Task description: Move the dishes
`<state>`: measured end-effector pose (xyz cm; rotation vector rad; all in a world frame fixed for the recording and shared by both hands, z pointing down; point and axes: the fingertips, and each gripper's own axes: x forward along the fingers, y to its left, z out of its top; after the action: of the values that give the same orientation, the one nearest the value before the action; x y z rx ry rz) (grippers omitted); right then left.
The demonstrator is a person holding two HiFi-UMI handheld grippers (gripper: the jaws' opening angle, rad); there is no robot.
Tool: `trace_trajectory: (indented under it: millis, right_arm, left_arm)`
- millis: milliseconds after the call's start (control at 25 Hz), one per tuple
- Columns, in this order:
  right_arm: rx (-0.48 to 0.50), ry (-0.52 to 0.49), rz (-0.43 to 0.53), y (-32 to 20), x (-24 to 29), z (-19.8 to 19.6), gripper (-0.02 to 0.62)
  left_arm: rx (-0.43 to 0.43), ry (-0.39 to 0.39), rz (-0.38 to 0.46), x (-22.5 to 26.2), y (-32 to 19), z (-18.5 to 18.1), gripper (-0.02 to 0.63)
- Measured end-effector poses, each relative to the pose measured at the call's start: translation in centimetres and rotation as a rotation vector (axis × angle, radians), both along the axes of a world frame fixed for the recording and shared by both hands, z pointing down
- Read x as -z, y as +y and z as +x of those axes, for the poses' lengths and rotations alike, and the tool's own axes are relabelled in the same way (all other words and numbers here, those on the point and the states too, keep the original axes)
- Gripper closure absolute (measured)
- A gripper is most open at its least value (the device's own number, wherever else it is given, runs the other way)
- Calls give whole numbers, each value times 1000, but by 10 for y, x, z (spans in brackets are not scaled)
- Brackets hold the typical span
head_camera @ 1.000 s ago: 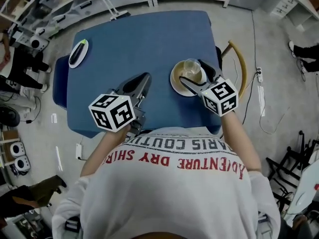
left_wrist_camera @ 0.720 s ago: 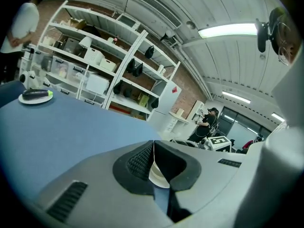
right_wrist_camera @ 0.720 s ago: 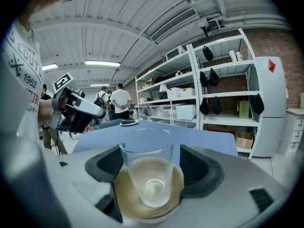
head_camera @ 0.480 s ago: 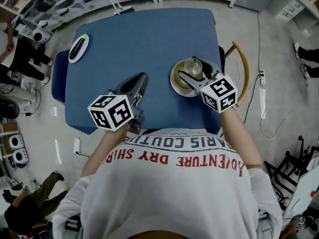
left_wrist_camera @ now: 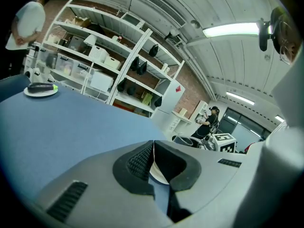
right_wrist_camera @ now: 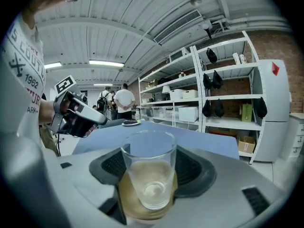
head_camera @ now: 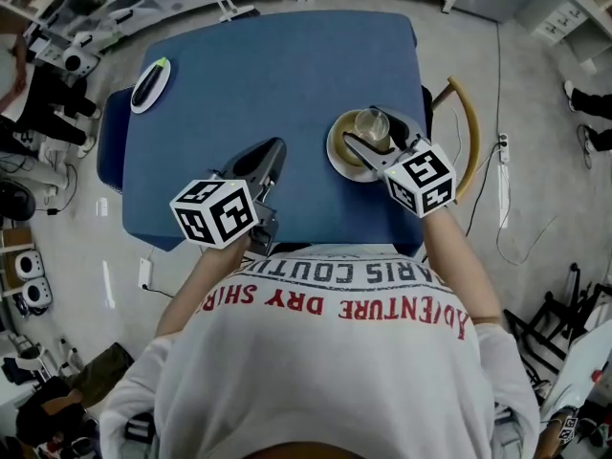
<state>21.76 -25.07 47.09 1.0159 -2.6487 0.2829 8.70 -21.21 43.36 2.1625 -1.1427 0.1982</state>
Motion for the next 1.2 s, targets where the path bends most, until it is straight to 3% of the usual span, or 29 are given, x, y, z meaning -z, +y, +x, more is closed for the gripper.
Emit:
trace_trajectory:
  millis: [320, 640, 1200]
  right_arm:
    - [-14, 0, -20, 3, 6, -1, 301]
    - [-50, -9, 20, 2, 41, -13, 302]
    - [-73, 9, 18, 0, 64, -70, 302]
  left_arm:
    - [4, 5, -3, 4, 4, -2, 577]
    - [-15, 17, -12, 12, 5, -18, 577]
    - [-100, 33, -20, 19, -8, -54, 577]
